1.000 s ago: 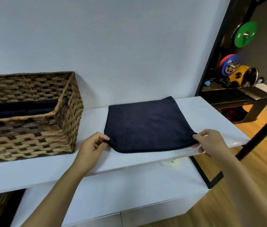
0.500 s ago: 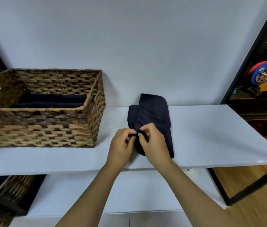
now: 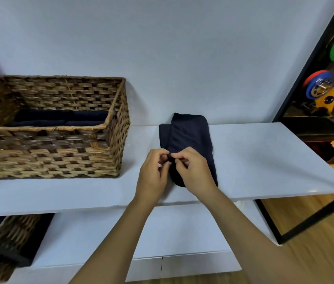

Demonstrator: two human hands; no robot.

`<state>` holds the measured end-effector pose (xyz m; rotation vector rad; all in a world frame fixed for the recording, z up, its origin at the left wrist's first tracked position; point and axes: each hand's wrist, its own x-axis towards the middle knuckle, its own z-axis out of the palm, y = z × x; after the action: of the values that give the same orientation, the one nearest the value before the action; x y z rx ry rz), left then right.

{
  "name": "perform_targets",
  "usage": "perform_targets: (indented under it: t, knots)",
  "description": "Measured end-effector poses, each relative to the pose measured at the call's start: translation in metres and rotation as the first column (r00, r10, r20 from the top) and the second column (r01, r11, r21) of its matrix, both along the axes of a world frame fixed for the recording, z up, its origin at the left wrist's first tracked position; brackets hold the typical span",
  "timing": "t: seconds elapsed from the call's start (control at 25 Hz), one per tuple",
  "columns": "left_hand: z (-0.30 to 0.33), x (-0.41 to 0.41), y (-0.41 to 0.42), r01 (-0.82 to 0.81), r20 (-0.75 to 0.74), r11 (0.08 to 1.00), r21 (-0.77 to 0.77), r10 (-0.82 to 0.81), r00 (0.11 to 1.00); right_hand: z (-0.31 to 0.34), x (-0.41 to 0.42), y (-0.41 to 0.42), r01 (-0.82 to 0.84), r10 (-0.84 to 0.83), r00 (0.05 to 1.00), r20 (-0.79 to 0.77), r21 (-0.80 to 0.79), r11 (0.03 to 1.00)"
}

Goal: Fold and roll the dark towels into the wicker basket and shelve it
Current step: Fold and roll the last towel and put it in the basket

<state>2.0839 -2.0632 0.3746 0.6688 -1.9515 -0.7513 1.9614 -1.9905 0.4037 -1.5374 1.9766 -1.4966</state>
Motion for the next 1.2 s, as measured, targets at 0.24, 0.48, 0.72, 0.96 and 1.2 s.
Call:
perform_targets:
  t: [0.24,0.48,0.72,0.96,1.2]
  knots:
    - [0.0,0.001,-0.003,0.016,0.016,1.0,-0.011,-0.015,1.0,-0.003,0.011,0.013,0.122,-0.071,0.946,-0.317,0.145,0.982]
    - [0.002,0.003,-0.005,-0.027,-0.108,0.992,0.125,0.041,0.993,-0.013,-0.012,0.046,0.555,-0.385,0.763,-0.519,0.221,0.802]
    - [-0.001,0.001,-0.011,-0.046,-0.157,0.957,0.286,0.095,0.983,-0.002,-0.02,0.072,0.485,-0.324,0.807,-0.493,0.24,0.841]
    - [0.001,0.002,-0.009,-0.03,-0.136,0.956,0.291,0.073,0.988,-0.001,-0.018,0.082,0.32,-0.012,0.688,-0.725,0.289,0.903]
    - [0.005,0.003,-0.008,-0.029,-0.139,0.957,0.288,0.072,0.988,-0.012,-0.03,0.086,0.384,-0.035,0.471,-0.881,0.169,0.908]
